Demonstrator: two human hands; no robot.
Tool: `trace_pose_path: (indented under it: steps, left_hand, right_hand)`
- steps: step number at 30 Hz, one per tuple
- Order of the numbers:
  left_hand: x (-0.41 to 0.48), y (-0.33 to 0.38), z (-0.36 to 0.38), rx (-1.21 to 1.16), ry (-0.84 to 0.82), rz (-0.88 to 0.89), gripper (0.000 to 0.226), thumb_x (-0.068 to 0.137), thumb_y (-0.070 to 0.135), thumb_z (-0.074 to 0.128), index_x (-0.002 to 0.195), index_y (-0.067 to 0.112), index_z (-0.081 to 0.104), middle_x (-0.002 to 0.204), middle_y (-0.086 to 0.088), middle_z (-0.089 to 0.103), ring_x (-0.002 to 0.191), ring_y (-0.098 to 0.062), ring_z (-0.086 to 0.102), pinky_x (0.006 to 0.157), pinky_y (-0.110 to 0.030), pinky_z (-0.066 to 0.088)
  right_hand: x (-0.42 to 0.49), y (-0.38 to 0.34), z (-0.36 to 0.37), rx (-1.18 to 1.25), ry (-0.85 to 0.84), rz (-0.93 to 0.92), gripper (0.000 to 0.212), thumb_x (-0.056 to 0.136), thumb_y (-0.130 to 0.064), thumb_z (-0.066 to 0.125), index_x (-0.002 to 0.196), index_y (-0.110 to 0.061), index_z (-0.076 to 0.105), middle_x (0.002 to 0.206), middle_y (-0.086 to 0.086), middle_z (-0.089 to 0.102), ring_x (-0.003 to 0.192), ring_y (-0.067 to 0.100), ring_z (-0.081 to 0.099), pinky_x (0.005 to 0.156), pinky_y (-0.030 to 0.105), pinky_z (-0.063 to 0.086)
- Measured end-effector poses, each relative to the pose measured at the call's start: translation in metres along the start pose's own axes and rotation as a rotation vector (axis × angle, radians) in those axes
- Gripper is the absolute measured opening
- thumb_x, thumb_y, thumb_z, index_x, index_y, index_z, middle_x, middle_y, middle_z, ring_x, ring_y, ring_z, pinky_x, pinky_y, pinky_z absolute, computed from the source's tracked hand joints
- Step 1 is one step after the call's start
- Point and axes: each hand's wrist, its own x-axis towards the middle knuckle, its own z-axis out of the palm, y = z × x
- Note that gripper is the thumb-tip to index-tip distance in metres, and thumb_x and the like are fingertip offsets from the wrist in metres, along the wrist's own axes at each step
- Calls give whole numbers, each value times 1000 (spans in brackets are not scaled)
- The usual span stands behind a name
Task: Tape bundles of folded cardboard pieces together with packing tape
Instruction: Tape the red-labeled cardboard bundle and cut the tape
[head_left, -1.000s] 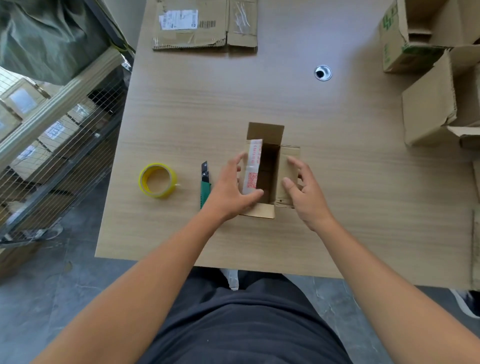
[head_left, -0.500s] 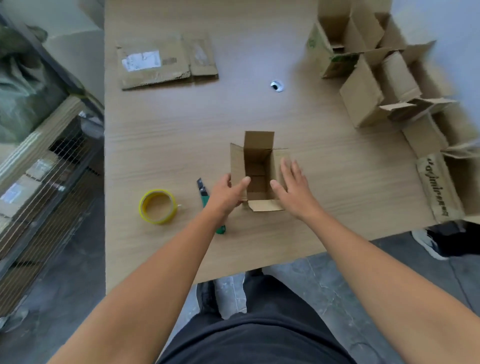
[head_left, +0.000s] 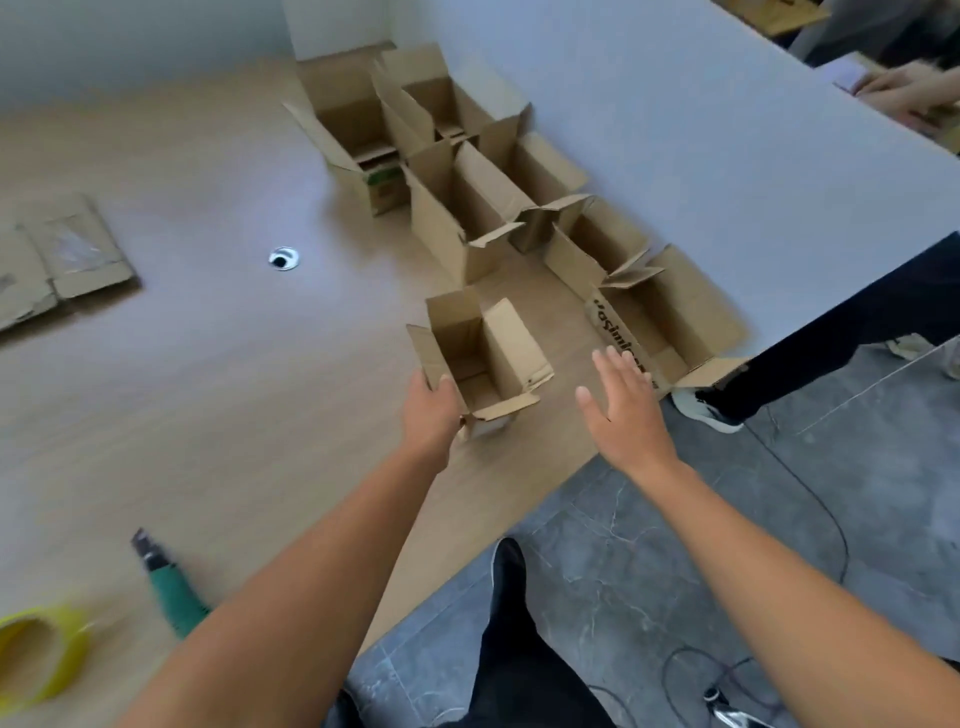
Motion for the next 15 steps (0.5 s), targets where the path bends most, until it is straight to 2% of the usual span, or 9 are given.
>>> trace_pose_path:
  steps: [3, 5, 10, 12, 15]
  left_hand:
    - [24, 14, 72, 27, 40, -2, 33, 102, 24, 42, 132, 15, 50, 126, -11, 60, 116, -33, 59, 101, -55, 51]
    - [39, 27, 111, 44, 96, 4, 40, 103, 26, 41, 141, 14, 44, 135, -13, 55, 124, -35, 54, 105, -54, 48]
    - [74, 56, 177, 28, 124, 1, 44, 106, 28, 38, 146, 10, 33, 142, -12, 47, 130, -35, 49, 107, -53, 46]
    - [81, 62, 189, 18, 108, -17, 37, 105, 29, 36, 138, 12, 38, 130, -10, 52, 120, -32, 54, 104, -54, 49]
    - [76, 67, 188, 10, 40, -43, 29, 104, 38, 38, 122, 16, 43, 105, -2, 54, 95, -23, 57, 94, -51, 55]
  right_hand:
    - [37, 35, -13, 76, 18, -18, 62, 106, -45, 33, 161, -17, 25, 169, 5, 17, 158, 19, 3, 127, 43, 0]
    - [62, 56, -22, 106, 10, -40, 63, 105, -46, 32, 161, -18, 25, 169, 5, 17, 158, 19, 3, 127, 45, 0]
    - [109, 98, -38, 51, -67, -78, 60, 108, -41, 37, 161, -18, 24, 170, 7, 14, 158, 22, 3, 127, 44, 1]
    - [115, 103, -41, 48, -77, -97, 60, 107, -39, 39, 161, -16, 24, 170, 8, 14, 158, 24, 3, 128, 46, 2]
    - [114, 93, -43, 64, -8, -181, 59, 107, -36, 41, 159, -12, 29, 168, 10, 20, 158, 26, 4, 128, 48, 5]
